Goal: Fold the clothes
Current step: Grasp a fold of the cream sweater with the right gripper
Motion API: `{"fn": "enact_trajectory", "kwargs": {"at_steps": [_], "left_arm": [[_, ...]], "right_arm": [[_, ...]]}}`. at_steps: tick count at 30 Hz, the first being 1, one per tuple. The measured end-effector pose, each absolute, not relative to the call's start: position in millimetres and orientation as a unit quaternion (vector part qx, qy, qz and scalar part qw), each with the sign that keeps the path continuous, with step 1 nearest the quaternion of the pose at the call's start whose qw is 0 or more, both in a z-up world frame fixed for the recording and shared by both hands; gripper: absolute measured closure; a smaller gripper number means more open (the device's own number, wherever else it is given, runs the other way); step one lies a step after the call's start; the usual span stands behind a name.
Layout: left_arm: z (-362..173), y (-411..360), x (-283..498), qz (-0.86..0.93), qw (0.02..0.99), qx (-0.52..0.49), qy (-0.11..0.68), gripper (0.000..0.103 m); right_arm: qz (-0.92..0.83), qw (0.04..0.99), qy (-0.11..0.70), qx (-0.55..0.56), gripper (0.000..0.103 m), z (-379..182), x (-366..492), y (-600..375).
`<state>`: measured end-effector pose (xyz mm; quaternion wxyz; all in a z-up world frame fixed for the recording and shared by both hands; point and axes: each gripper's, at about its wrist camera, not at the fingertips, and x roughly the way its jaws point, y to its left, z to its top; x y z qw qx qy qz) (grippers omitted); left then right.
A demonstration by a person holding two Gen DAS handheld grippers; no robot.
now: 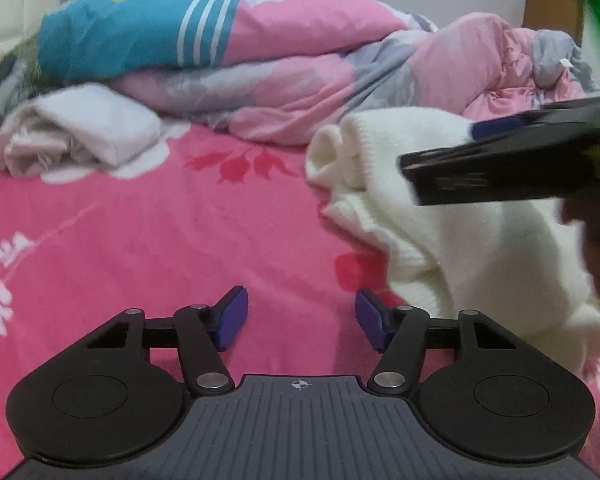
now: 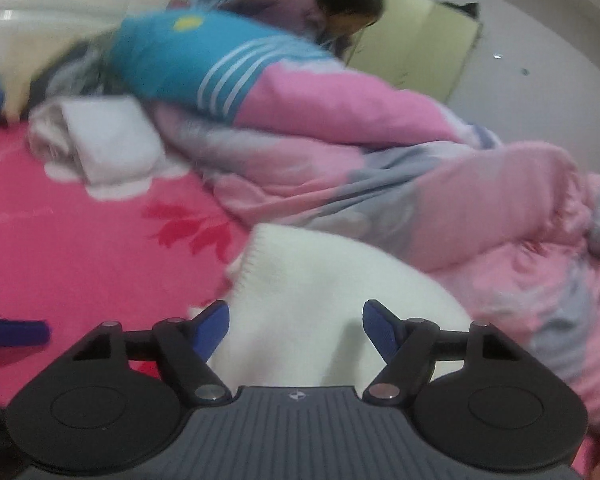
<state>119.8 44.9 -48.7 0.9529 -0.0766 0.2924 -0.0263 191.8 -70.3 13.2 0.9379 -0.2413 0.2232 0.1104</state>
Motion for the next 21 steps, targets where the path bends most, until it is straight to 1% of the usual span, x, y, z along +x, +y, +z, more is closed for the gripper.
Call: {"fn": "enact_trajectory", "kwargs": {"at_steps": [2, 6, 8, 11, 13, 14, 15, 16, 18, 21], "left_arm": [[-50, 48, 120, -0.03, 0.951, -0.085, 0.296, 0.044], [-51, 49, 119, -0.035, 0.951, -0.09, 0.295, 0.044], [-52, 49, 119, -0.035, 0.951, -0.091, 0.295, 0.044], [-52, 50, 119, -0.035, 0.95, -0.093, 0.295, 0.043], [-52, 50, 119, -0.035, 0.95, -0.093, 0.295, 0.043], [-52, 50, 120, -0.036, 0.95, -0.094, 0.295, 0.042], [-52, 51, 120, -0.036, 0.95, -0.094, 0.295, 0.042], [-53, 51, 119, -0.037, 0.95, -0.096, 0.294, 0.042], [-53, 51, 119, -0.039, 0.95, -0.098, 0.294, 0.041], [-53, 52, 118, -0.041, 0.95, -0.1, 0.293, 0.04]], "right_arm": [[0.096, 0.931, 0.225, -0.27, 0.026, 2, 204, -60], [0.072, 0.908, 0.23, -0.343, 0.019, -21, 219, -44], [0.065, 0.899, 0.229, -0.367, 0.019, -25, 218, -40], [0.064, 0.904, 0.211, -0.367, 0.019, -12, 214, -37], [0.06, 0.905, 0.193, -0.374, 0.013, -3, 215, -32], [0.055, 0.904, 0.185, -0.38, 0.006, 0, 220, -29], [0.053, 0.903, 0.182, -0.386, 0.001, 1, 225, -27], [0.052, 0.901, 0.179, -0.392, 0.001, 2, 231, -25], [0.043, 0.894, 0.199, -0.4, 0.001, -1, 251, -25], [0.045, 0.892, 0.271, -0.359, 0.002, -7, 279, -42]]}}
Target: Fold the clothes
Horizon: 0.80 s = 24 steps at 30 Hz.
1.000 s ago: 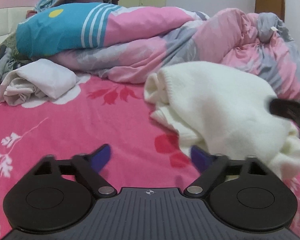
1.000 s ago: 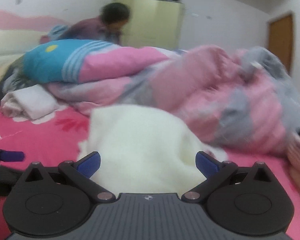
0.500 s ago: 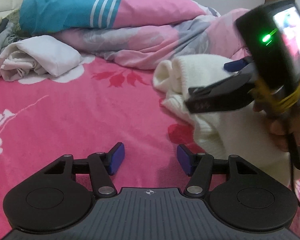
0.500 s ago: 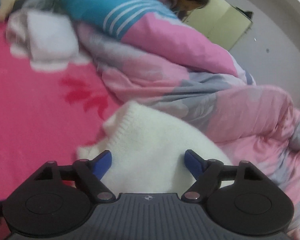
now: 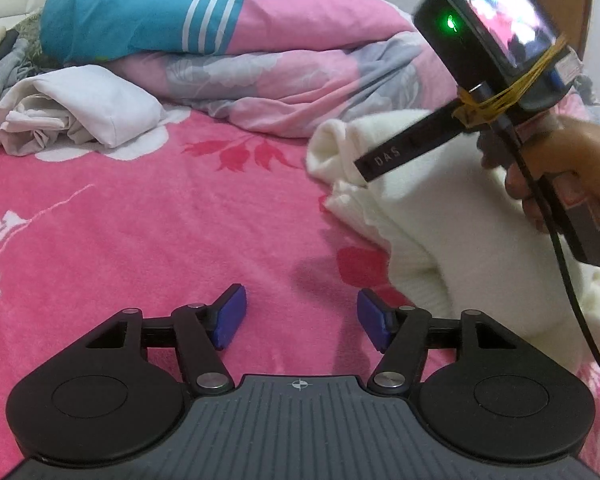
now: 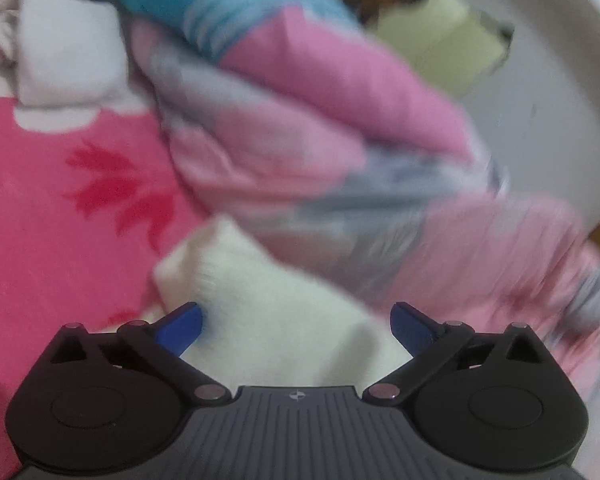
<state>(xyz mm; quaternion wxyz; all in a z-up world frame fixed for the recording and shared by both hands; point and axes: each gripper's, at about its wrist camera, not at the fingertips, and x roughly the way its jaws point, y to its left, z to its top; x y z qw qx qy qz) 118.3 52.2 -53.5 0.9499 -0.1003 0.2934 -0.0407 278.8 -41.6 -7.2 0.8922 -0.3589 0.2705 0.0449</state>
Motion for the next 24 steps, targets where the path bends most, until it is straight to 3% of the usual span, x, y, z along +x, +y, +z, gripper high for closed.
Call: {"fn": "enact_trajectory", "kwargs": {"at_steps": [4, 9, 11, 24], "left_arm": [[-53, 52, 118, -0.042, 0.95, -0.102, 0.293, 0.04], [-53, 53, 119, -0.043, 0.95, -0.103, 0.291, 0.04], [-54, 54, 118, -0.043, 0.95, -0.106, 0.29, 0.04], [-53, 56, 117, -0.047, 0.95, -0.117, 0.286, 0.04]], "right_arm": [[0.06, 0.907, 0.296, -0.292, 0.018, 0, 277, -67], [0.054, 0.913, 0.287, -0.285, 0.059, 8, 252, -80], [0.05, 0.918, 0.285, -0.271, 0.066, 15, 244, -85], [0.045, 0.936, 0.278, -0.211, 0.075, 38, 172, -126]]}}
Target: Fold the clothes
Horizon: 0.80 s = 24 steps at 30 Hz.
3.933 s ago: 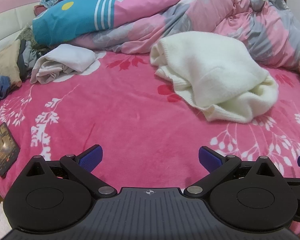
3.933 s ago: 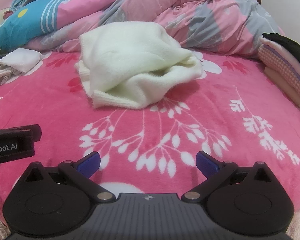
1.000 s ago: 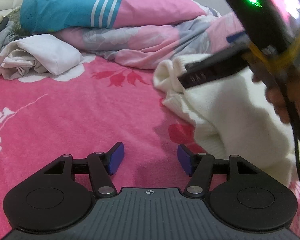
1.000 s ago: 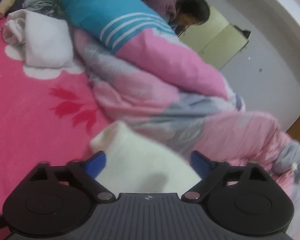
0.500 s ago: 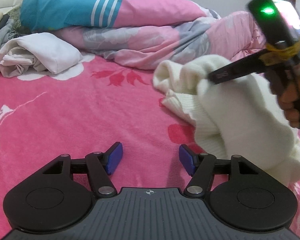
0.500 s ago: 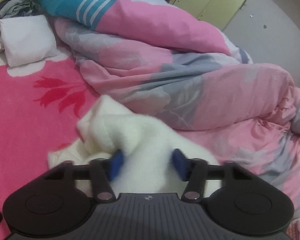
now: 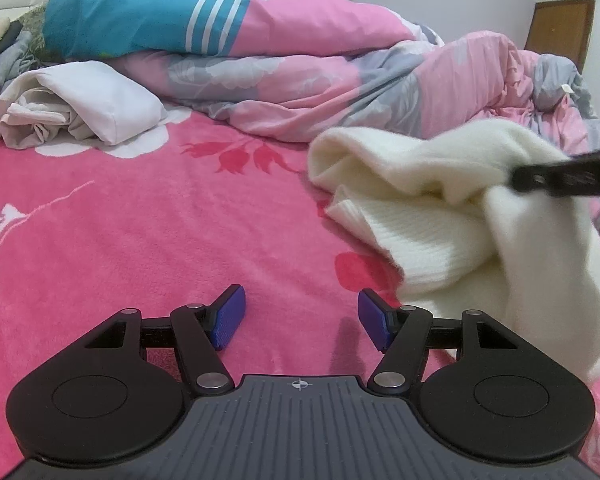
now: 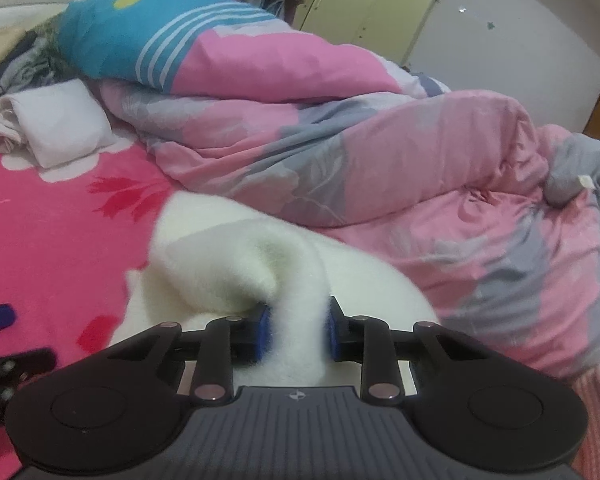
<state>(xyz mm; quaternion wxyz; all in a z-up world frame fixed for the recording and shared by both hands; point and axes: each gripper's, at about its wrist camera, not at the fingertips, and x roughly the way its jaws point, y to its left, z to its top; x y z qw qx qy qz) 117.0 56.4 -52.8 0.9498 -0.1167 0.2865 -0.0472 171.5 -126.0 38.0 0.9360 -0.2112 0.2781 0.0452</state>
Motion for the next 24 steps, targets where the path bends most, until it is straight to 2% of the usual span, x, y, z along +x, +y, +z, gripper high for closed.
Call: {"fn": "enact_trajectory", "kwargs": {"at_steps": [13, 24], "left_arm": [[-53, 60, 117, -0.053, 0.949, -0.126, 0.285, 0.039], [-53, 57, 117, -0.053, 0.951, -0.113, 0.283, 0.037]], "right_arm": [[0.007, 0.938, 0.311, -0.154, 0.076, 33, 90, -160], [-0.005, 0.936, 0.322, -0.141, 0.076, 23, 78, -172]]}}
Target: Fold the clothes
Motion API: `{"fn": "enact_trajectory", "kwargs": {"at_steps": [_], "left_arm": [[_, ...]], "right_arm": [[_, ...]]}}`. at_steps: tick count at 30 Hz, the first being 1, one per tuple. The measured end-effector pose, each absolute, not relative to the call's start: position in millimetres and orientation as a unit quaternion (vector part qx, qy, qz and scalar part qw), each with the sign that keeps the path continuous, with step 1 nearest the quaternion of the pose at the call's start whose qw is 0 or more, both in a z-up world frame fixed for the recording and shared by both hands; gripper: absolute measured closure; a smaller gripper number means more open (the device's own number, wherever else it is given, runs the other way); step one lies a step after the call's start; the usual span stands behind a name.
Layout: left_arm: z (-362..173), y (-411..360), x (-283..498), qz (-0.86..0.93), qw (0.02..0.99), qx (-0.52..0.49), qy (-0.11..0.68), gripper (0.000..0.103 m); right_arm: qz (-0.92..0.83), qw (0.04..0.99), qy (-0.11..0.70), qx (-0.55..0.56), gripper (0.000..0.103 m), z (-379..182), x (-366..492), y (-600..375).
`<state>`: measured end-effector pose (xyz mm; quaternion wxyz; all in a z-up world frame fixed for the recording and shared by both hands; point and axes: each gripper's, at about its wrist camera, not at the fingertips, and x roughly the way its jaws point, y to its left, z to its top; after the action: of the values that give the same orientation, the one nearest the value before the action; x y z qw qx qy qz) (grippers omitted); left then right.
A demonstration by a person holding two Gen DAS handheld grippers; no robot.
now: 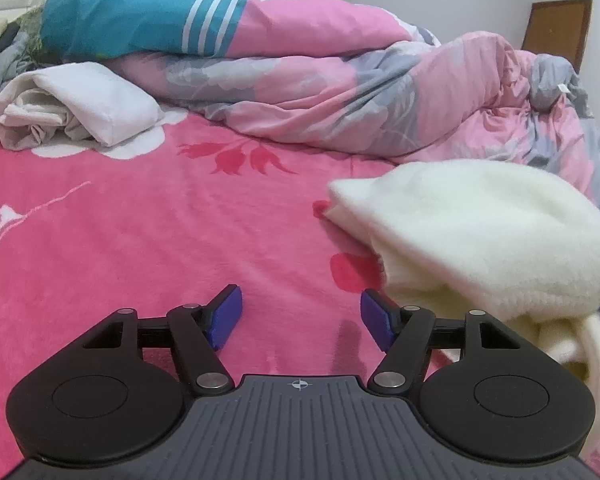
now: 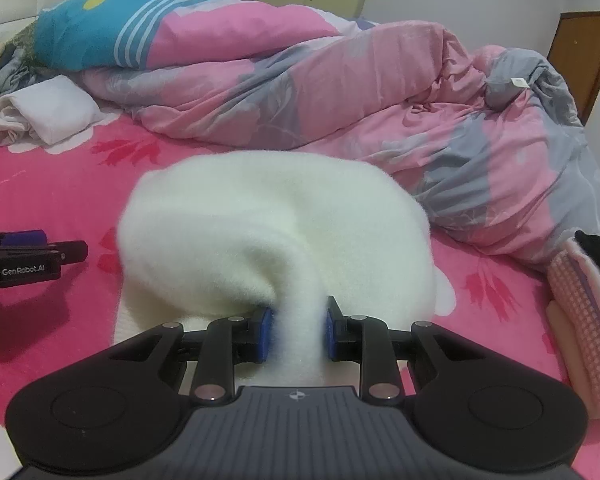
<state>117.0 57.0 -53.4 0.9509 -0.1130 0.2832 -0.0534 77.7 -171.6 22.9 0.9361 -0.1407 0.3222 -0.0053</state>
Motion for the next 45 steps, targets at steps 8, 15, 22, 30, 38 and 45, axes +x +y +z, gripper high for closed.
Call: {"fn": "enact_trajectory", "kwargs": {"at_steps": [8, 15, 22, 30, 38, 45], "left_arm": [[-53, 58, 114, -0.054, 0.953, -0.111, 0.276, 0.036], [-50, 57, 109, -0.063, 0.958, -0.112, 0.258, 0.033], [-50, 50, 107, -0.076, 0.962, -0.092, 0.246, 0.029], [-43, 38, 91, -0.114, 0.971, -0.059, 0.203, 0.022], [-38, 15, 91, -0.132, 0.973, 0.013, 0.19, 0.022], [-38, -19, 93, -0.153, 0.964, 0.149, 0.16, 0.02]], "right_arm": [[-0.009, 0.937, 0.319, -0.144, 0.076, 21, 67, -182], [-0.019, 0.947, 0.294, -0.129, 0.076, 18, 67, -195], [-0.005, 0.962, 0.255, -0.097, 0.073, 22, 54, -204], [0.017, 0.972, 0.196, -0.126, 0.069, 30, 17, -191], [0.028, 0.955, 0.176, -0.239, 0.034, -1, 15, -151], [-0.035, 0.955, 0.152, -0.253, 0.081, -11, 38, -159]]}}
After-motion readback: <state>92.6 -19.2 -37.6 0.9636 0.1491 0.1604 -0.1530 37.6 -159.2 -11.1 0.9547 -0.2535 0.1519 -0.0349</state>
